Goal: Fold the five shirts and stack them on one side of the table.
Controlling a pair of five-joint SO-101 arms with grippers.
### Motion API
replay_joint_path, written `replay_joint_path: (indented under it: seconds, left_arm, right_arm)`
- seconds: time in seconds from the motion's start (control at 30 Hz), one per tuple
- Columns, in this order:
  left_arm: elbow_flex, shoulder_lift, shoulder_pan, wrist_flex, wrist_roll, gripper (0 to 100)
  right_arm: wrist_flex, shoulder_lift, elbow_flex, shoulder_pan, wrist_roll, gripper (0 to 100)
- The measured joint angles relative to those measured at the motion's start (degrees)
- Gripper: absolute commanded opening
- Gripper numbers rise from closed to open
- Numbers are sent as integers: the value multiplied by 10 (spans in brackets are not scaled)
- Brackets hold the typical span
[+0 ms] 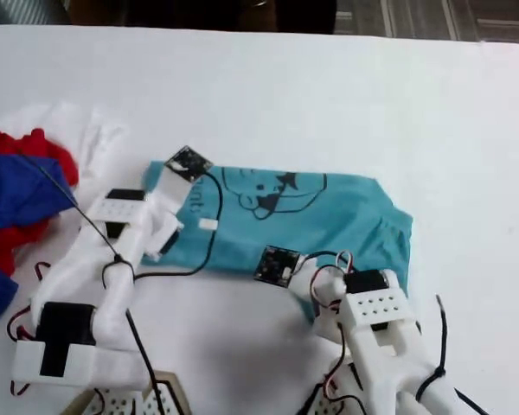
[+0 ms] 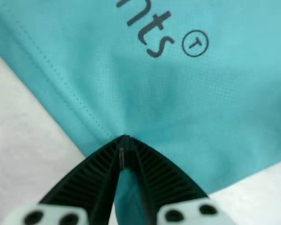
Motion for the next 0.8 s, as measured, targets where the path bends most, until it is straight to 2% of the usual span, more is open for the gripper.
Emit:
replay_joint_path:
  seconds: [0.07, 0.53, 0.7, 0.8]
  left_arm:
    - [0, 0, 0, 0, 0, 27]
    - [0, 0, 0, 0, 0, 27]
    - [0, 0, 0, 0, 0, 27]
    - [0, 0, 0, 0, 0, 27]
  right_arm:
    - [-2, -4, 0, 1, 0, 14]
    - [61, -127, 4, 5, 0, 22]
    - [72, -135, 4, 5, 0, 152]
    - [72, -123, 4, 4, 0, 166]
